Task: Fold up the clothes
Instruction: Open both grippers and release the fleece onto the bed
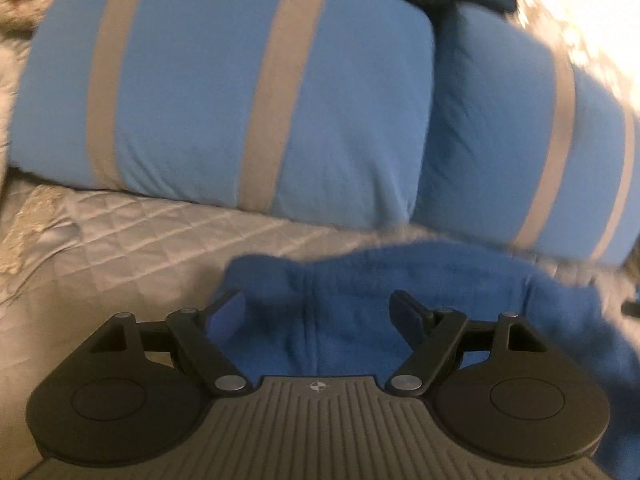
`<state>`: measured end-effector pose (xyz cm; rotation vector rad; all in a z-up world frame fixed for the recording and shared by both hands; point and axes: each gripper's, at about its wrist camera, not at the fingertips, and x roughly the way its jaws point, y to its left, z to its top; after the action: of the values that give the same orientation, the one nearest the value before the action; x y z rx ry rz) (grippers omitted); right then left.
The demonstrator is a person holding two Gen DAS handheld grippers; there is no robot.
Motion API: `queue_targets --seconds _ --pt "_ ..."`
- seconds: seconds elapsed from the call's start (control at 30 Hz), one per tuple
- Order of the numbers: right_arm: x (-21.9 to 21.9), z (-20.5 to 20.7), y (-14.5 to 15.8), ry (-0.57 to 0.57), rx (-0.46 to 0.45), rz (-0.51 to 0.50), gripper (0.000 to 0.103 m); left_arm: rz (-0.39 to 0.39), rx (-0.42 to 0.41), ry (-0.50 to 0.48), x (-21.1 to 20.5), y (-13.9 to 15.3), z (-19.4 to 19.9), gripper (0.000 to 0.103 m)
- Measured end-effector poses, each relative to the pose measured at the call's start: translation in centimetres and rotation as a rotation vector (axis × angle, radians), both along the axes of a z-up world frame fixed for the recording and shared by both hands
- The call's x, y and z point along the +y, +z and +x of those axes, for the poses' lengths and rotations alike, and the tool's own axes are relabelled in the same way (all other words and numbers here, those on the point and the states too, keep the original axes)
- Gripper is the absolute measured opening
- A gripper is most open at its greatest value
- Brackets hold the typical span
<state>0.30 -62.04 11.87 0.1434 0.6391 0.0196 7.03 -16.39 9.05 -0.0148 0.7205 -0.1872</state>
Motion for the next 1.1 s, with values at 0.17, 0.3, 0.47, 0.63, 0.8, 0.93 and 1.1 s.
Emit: queue_targets --seconds 0.17,0.3,0.47,0.63,0.8,0.93,1.1 --pt "0.7 0.9 -6.7 0.018 0.131 -0.065 0.103 0.006 0.05 -0.007 0.5 -6.8 0.1 0.084" --pt "0.6 0.4 -8.4 0.01 0.103 -0.074 0.103 0.027 0.044 -0.012 0.3 -6.8 0.1 0.085" --pt "0.4 0.0 -8.3 0.01 0.096 -0.061 0.103 0.019 0.042 -0.012 0.8 -6.7 0.0 0.085" --pt "0.7 -0.1 -8.3 0.01 0.094 -0.068 0.103 0.014 0.041 -0.013 0.2 -6.5 0.1 0.085" --pt "0.7 0.1 -8.9 0.01 0.089 -0.073 0.103 0.004 0.039 -0.01 0.3 -6.3 0.0 0.085" --pt "0.7 0.1 -8.9 0.01 0.088 -0.072 0.103 0.017 0.052 -0.006 0.1 -6.2 0.2 0.085" --pt "0.6 0.2 -8.7 0.013 0.098 -0.066 0.103 0.023 0.095 0.023 0.5 -4.4 0.0 0.085"
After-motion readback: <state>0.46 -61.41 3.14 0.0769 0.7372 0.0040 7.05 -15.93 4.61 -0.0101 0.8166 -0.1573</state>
